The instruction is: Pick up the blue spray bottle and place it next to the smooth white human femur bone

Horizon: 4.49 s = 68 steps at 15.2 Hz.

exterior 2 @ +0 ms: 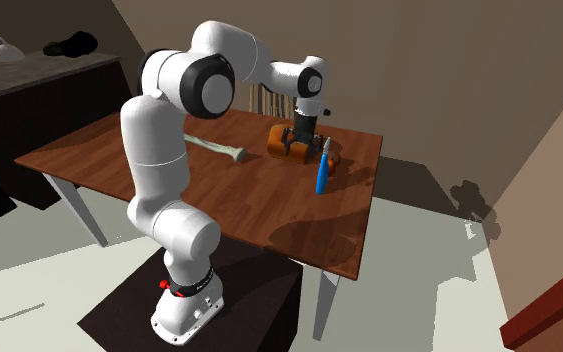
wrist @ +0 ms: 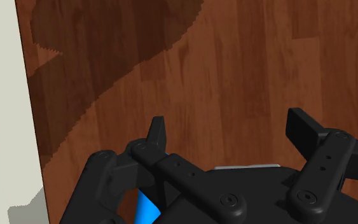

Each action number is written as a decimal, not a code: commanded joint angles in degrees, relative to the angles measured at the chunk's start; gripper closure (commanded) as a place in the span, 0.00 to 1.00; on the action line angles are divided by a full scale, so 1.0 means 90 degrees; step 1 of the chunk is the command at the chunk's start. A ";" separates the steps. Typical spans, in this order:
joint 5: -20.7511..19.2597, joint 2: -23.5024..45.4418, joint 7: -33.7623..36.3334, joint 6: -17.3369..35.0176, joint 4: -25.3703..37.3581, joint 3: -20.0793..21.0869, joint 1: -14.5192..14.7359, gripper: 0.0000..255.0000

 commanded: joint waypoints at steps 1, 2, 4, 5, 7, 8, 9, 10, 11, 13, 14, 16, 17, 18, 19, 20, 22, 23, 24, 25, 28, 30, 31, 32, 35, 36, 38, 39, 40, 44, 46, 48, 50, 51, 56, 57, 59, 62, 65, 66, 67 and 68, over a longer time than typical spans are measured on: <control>0.0026 0.0546 -0.0084 -0.0049 0.0549 -0.0018 -0.0038 0.00; 0.0040 0.0824 -0.0124 -0.0081 0.0835 -0.0023 -0.0061 0.00; 0.0070 0.1390 -0.0200 -0.0172 0.1446 -0.0030 -0.0112 0.00; 0.0085 0.1680 -0.0237 -0.0234 0.1775 -0.0031 -0.0141 0.00; 0.0115 0.2278 -0.0306 -0.0392 0.2487 -0.0029 -0.0206 0.00; 0.0130 0.2591 -0.0338 -0.0491 0.2876 -0.0027 -0.0241 0.00; 0.0144 0.2914 -0.0369 -0.0606 0.3292 -0.0022 -0.0280 0.00; 0.0158 0.3253 -0.0399 -0.0739 0.3743 -0.0017 -0.0322 0.00; 0.0172 0.3612 -0.0428 -0.0894 0.4236 -0.0011 -0.0367 0.00; 0.0201 0.4425 -0.0483 -0.1302 0.5417 0.0004 -0.0473 0.00; 0.0213 0.4826 -0.0505 -0.1532 0.6033 0.0013 -0.0528 0.00; 0.0203 0.4698 -0.0499 -0.1276 0.5649 0.0010 -0.0512 0.00; 0.0200 0.4646 -0.0496 -0.1157 0.5478 0.0009 -0.0505 0.00; 0.0196 0.4597 -0.0494 -0.1041 0.5313 0.0007 -0.0499 0.00; 0.0193 0.4553 -0.0492 -0.0928 0.5155 0.0005 -0.0493 0.00; 0.0190 0.4513 -0.0489 -0.0818 0.5006 0.0004 -0.0489 0.00; 0.0185 0.4459 -0.0486 -0.0650 0.4784 0.0001 -0.0482 0.00; 0.0185 0.4458 -0.0486 -0.0649 0.4781 0.0001 -0.0482 0.00; 0.0185 0.4459 -0.0486 -0.0650 0.4783 0.0001 -0.0482 0.00; 0.0185 0.4459 -0.0486 -0.0650 0.4783 0.0002 -0.0482 0.00; 0.0185 0.4459 -0.0486 -0.0650 0.4784 0.0002 -0.0482 0.00; 0.0185 0.4460 -0.0486 -0.0652 0.4786 0.0001 -0.0482 1.00; 0.0185 0.4460 -0.0486 -0.0652 0.4786 0.0002 -0.0482 1.00; 0.0185 0.4460 -0.0486 -0.0651 0.4785 0.0001 -0.0482 1.00; 0.0186 0.4463 -0.0486 -0.0654 0.4790 0.0002 -0.0482 1.00; 0.0186 0.4462 -0.0486 -0.0654 0.4790 0.0002 -0.0482 1.00; 0.0186 0.4463 -0.0486 -0.0655 0.4792 0.0002 -0.0483 1.00; 0.0185 0.4459 -0.0486 -0.0650 0.4784 0.0002 -0.0482 1.00; 0.0183 0.4430 -0.0491 -0.0715 0.4820 -0.0001 -0.0482 1.00; 0.0172 0.4331 -0.0513 -0.0988 0.4995 -0.0011 -0.0483 1.00; 0.0167 0.4288 -0.0524 -0.1128 0.5094 -0.0016 -0.0484 1.00; 0.0163 0.4259 -0.0536 -0.1278 0.5215 -0.0020 -0.0488 1.00; 0.0160 0.4233 -0.0549 -0.1431 0.5343 -0.0024 -0.0491 1.00; 0.0158 0.4224 -0.0555 -0.1509 0.5413 -0.0026 -0.0494 1.00; 0.0152 0.4212 -0.0590 -0.1926 0.5820 -0.0035 -0.0511 1.00; 0.0151 0.4217 -0.0597 -0.2016 0.5916 -0.0037 -0.0516 1.00; 0.0151 0.4239 -0.0613 -0.2202 0.6125 -0.0039 -0.0527 1.00; 0.0152 0.4302 -0.0638 -0.2504 0.6492 -0.0043 -0.0548 1.00; 0.0157 0.4416 -0.0666 -0.2846 0.6951 -0.0045 -0.0578 1.00; 0.0159 0.4472 -0.0677 -0.2974 0.7135 -0.0045 -0.0591 1.00; 0.0163 0.4540 -0.0687 -0.3112 0.7343 -0.0045 -0.0607 1.00; 0.0165 0.4576 -0.0692 -0.3178 0.7446 -0.0045 -0.0615 1.00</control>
